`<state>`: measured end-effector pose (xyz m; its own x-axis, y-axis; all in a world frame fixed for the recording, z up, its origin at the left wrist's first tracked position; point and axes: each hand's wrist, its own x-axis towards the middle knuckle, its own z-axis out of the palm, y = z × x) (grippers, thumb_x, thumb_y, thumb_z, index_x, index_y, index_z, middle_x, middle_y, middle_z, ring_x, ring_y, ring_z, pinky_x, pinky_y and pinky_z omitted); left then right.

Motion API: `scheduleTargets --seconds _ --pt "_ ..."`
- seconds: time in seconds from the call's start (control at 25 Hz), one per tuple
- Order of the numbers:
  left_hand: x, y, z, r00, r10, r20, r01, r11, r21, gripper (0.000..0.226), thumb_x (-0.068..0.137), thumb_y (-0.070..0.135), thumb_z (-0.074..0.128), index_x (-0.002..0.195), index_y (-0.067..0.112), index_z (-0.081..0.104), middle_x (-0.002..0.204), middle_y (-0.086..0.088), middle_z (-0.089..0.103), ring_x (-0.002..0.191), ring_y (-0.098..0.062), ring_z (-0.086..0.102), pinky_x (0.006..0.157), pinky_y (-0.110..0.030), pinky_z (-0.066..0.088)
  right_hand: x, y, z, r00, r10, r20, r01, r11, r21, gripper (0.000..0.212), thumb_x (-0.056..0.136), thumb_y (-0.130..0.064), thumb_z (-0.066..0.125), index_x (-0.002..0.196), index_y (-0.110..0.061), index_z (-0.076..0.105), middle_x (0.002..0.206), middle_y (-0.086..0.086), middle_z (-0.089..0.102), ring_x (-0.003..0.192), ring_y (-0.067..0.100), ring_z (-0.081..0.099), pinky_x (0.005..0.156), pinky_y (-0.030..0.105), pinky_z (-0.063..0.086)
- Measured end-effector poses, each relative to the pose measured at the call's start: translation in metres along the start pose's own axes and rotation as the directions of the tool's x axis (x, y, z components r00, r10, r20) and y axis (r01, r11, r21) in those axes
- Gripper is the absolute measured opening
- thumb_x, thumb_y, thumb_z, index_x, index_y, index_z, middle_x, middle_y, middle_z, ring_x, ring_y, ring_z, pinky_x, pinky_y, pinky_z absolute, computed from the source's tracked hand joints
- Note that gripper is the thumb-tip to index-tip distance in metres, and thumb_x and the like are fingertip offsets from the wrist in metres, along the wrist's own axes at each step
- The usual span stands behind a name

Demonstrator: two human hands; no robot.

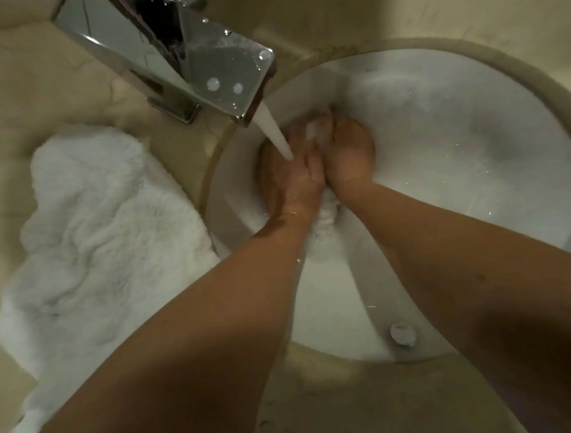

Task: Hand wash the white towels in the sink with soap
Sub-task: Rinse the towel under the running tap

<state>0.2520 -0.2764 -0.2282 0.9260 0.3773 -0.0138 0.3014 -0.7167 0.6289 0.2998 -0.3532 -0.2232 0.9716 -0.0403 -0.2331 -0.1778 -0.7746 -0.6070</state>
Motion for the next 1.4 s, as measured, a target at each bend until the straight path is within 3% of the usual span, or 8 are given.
scheduleTargets --seconds 0.2,0.36,0.52,0.76,1.0,1.12,1.24,1.4 --pt "-0.005 0.009 -0.027 0.946 -0.290 0.148 0.326 0.839 -0.436 0.028 0.087 0.034 0.061 0.110 0.018 0.063 0.105 0.008 0.068 0.103 -0.007 0.060 0.098 -0.019 0.045 -0.016 -0.007 -0.006 0.984 0.125 -0.129 -0.090 0.964 0.249 0.044 0.099 -0.032 0.051 0.058 -0.015 0.045 0.052 0.000 0.044 0.052 0.018 0.042 0.057 0.029 0.024" --pt "-0.014 0.022 -0.049 0.831 -0.456 0.318 0.556 0.668 -0.495 0.054 0.085 0.054 0.070 0.128 0.023 0.059 0.117 0.009 0.065 0.107 -0.007 0.059 0.101 -0.026 0.044 -0.026 -0.017 -0.025 0.959 0.139 -0.246 -0.037 0.926 0.377 0.035 0.096 -0.029 0.055 0.063 -0.018 0.047 0.056 -0.009 0.041 0.057 0.013 0.041 0.057 0.024 0.027" --pt "-0.014 0.028 -0.059 0.749 -0.446 0.490 0.660 0.449 -0.602 0.029 0.088 0.047 0.070 0.105 0.027 0.059 0.101 0.013 0.066 0.089 0.003 0.064 0.090 -0.023 0.050 -0.030 -0.019 -0.033 0.959 0.010 -0.282 0.107 0.912 0.395 0.028 0.095 -0.030 0.050 0.081 -0.010 0.064 0.076 0.003 0.060 0.072 0.018 0.055 0.066 0.033 0.044" --pt "-0.006 0.023 -0.059 0.916 -0.332 0.227 0.399 0.675 -0.621 0.073 0.075 0.056 0.081 0.133 0.022 0.053 0.123 0.002 0.065 0.117 -0.015 0.062 0.104 -0.041 0.049 -0.036 -0.020 -0.046 0.992 -0.023 -0.125 0.081 0.871 0.485 0.037 0.095 -0.036 0.045 0.120 -0.019 0.068 0.108 0.001 0.071 0.101 0.016 0.064 0.089 0.033 0.052" --pt "-0.004 0.007 -0.049 0.930 -0.133 0.343 0.240 0.926 -0.292 0.083 0.083 0.054 0.063 0.148 0.010 0.038 0.150 -0.013 0.039 0.137 -0.032 0.043 0.113 -0.045 0.038 -0.036 -0.007 -0.042 0.999 0.049 0.007 -0.047 0.881 0.471 0.025 0.096 -0.032 0.055 0.074 -0.020 0.055 0.072 -0.007 0.055 0.066 0.002 0.050 0.064 0.022 0.038" --pt "-0.012 0.007 -0.045 0.947 -0.146 0.287 0.256 0.883 -0.393 0.080 0.077 0.062 0.056 0.143 0.017 0.047 0.144 -0.003 0.042 0.132 -0.024 0.046 0.109 -0.042 0.043 -0.034 -0.004 -0.036 0.998 0.028 -0.052 -0.003 0.902 0.432 0.013 0.087 -0.024 0.052 0.092 -0.012 0.056 0.097 0.000 0.051 0.083 0.015 0.052 0.074 0.027 0.041" --pt "-0.010 0.021 -0.039 0.933 -0.298 0.202 0.358 0.824 -0.439 0.080 0.081 0.069 0.039 0.142 0.018 0.052 0.146 -0.004 0.048 0.137 -0.019 0.042 0.116 -0.040 0.033 -0.036 -0.018 -0.030 0.999 -0.006 0.032 -0.011 0.872 0.490 0.042 0.089 -0.027 0.043 0.128 -0.011 0.051 0.114 0.002 0.059 0.098 0.015 0.057 0.082 0.025 0.044" --pt "-0.013 0.009 -0.020 0.961 -0.232 0.151 0.276 0.849 -0.451 0.068 0.092 0.054 0.039 0.146 0.013 0.047 0.149 -0.007 0.048 0.140 -0.019 0.041 0.117 -0.042 0.031 -0.041 -0.011 -0.012 0.999 0.011 0.045 -0.029 0.911 0.411 0.055 0.092 -0.051 0.032 0.126 -0.018 0.062 0.121 0.004 0.066 0.110 0.018 0.060 0.087 0.025 0.044"
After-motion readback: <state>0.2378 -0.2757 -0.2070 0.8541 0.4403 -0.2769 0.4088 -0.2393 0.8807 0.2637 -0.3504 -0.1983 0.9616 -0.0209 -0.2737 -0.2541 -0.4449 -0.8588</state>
